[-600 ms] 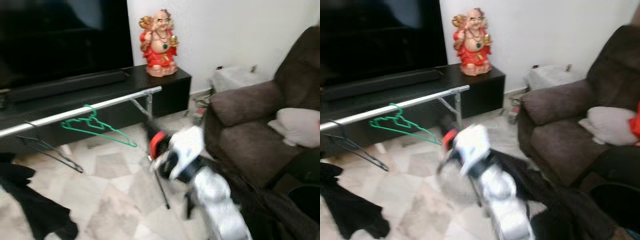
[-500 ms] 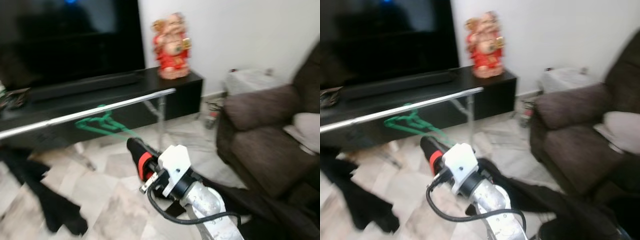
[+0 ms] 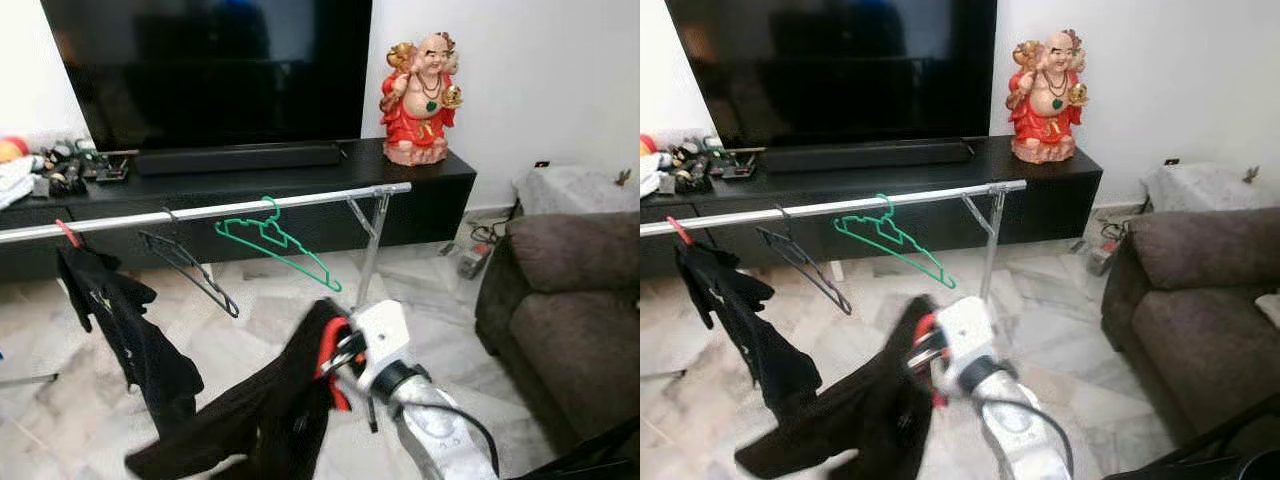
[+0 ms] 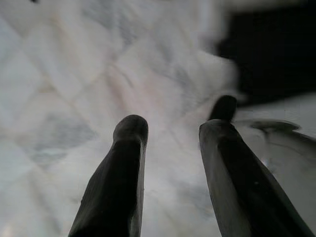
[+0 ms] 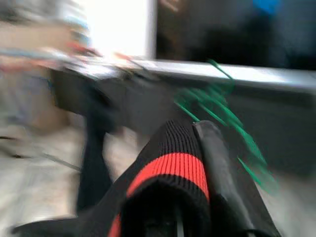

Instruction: Hang hanger

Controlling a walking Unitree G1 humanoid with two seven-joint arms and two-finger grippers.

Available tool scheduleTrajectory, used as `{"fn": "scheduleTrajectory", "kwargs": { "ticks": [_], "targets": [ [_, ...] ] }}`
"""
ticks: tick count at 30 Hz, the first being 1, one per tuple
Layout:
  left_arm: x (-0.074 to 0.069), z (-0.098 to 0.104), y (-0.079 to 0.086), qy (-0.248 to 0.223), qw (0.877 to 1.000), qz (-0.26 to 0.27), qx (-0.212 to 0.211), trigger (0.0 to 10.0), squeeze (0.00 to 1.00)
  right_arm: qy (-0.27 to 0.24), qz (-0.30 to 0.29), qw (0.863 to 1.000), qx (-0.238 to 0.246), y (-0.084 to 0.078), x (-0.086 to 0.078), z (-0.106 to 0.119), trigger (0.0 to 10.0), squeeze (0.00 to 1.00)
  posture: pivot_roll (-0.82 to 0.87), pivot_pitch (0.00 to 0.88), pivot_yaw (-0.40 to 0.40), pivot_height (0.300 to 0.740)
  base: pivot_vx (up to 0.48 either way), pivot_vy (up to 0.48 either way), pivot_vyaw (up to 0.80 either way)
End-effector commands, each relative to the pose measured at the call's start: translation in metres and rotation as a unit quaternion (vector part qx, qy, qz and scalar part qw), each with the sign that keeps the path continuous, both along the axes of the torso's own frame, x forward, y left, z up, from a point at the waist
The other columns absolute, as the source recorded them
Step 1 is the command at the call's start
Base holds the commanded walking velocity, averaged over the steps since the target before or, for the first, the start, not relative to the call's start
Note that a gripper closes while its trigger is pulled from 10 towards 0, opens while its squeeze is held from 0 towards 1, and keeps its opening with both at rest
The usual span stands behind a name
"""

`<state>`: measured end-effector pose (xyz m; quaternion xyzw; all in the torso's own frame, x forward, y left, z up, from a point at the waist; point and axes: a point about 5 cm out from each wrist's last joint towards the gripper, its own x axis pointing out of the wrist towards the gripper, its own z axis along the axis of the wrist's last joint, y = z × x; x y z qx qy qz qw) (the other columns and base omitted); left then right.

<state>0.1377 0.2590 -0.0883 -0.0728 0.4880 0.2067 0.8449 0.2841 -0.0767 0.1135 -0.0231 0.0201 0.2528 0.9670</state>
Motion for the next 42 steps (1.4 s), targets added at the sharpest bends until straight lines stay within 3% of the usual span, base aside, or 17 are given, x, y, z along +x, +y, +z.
{"fn": "scheduleTrajectory", "kwargs": {
  "ticks": [1,4,7,10,12,13,14,15,17,19,20,22,23,25,30,36,42],
  "targets": [
    [0.01,0.004,0.001,-0.022,1.0,-0.008,0.004,10.0,0.0,0.019,-0.096,0.995,0.021,-0.032,0.011,-0.003,10.0,0.0,-0.03,0.0,0.037,0.74,0.0,0.0,0.0],
    [0.019,0.009,0.002,-0.045,0.999,-0.01,0.002,10.0,0.0,0.057,-0.197,0.978,0.041,-0.073,0.015,-0.021,10.0,0.0,-0.02,0.0,0.04,0.74,0.0,0.0,0.0],
    [0.025,0.015,0.01,-0.064,0.997,-0.033,0.019,10.0,0.0,0.093,-0.258,0.961,0.04,-0.101,0.014,-0.038,10.0,0.0,-0.01,0.0,0.032,0.74,0.0,0.0,0.0],
    [0.04,0.024,0.012,-0.094,0.992,-0.073,0.045,10.0,0.0,0.11,-0.282,0.952,0.044,-0.112,0.013,-0.047,10.0,0.0,0.0,0.0,0.025,0.74,0.0,0.0,0.0],
    [0.062,0.038,0.009,-0.149,0.982,-0.097,0.07,10.0,0.0,0.111,-0.292,0.949,0.049,-0.117,0.012,-0.05,10.0,0.0,0.02,0.0,0.018,0.74,0.0,0.0,0.0],
    [0.062,0.038,0.009,-0.149,0.982,-0.097,0.07,10.0,0.0,0.111,-0.292,0.949,0.049,-0.117,0.012,-0.05,10.0,0.0,0.02,0.0,0.018,0.74,0.0,0.0,0.0],
    [0.075,0.047,0.007,-0.184,0.973,-0.108,0.084,10.0,0.0,0.11,-0.297,0.947,0.048,-0.119,0.012,-0.05,10.0,0.0,0.02,0.0,0.015,0.74,0.0,0.0,0.0],
    [0.095,0.066,-0.001,-0.254,0.953,-0.126,0.108,10.0,0.0,0.111,-0.306,0.944,0.049,-0.125,0.012,-0.052,10.0,0.0,0.03,0.0,0.015,0.74,0.0,0.0,0.0],
    [0.108,0.085,-0.009,-0.313,0.929,-0.145,0.13,10.0,0.0,0.109,-0.314,0.942,0.044,-0.128,0.01,-0.053,10.0,0.0,0.02,0.0,0.025,0.74,0.0,0.0,0.0],
    [0.116,0.101,-0.017,-0.359,0.907,-0.166,0.144,10.0,0.0,0.101,-0.319,0.941,0.037,-0.131,0.008,-0.054,10.0,0.0,0.02,0.0,0.031,0.74,0.0,0.0,0.0],
    [0.116,0.101,-0.017,-0.359,0.907,-0.166,0.144,10.0,0.0,0.101,-0.319,0.941,0.037,-0.131,0.008,-0.054,10.0,0.0,0.02,0.0,0.031,0.74,0.0,0.0,0.0],
    [0.123,0.118,-0.032,-0.4,0.881,-0.203,0.149,10.0,0.0,0.088,-0.326,0.941,0.026,-0.133,0.0,-0.054,10.0,0.0,0.01,0.0,0.046,0.74,0.0,0.0,0.0],
    [0.123,0.118,-0.032,-0.4,0.881,-0.203,0.149,10.0,0.0,0.088,-0.326,0.941,0.026,-0.133,0.0,-0.054,10.0,0.0,0.01,0.0,0.046,0.74,0.0,0.0,0.0],
    [0.126,0.127,-0.046,-0.421,0.865,-0.23,0.147,10.0,0.0,0.08,-0.329,0.941,0.026,-0.132,-0.006,-0.054,10.0,0.0,0.0,0.0,0.053,0.74,0.0,0.0,0.0],
    [0.126,0.139,-0.063,-0.449,0.852,-0.237,0.127,10.0,0.0,0.081,-0.341,0.936,0.026,-0.136,-0.013,-0.056,10.0,0.0,-0.02,0.0,0.061,0.74,0.0,0.0,0.0],
    [0.119,0.139,-0.062,-0.439,0.857,-0.235,0.136,10.0,0.0,0.085,-0.347,0.934,0.02,-0.135,-0.019,-0.062,10.0,0.0,-0.01,0.0,0.069,0.74,0.0,0.0,0.0],
    [0.112,0.137,-0.057,-0.428,0.866,-0.225,0.13,10.0,0.0,0.064,-0.321,0.945,-0.006,-0.127,-0.024,-0.063,10.0,0.0,0.01,0.0,0.067,0.74,0.0,0.0,0.6]
  ]
}}
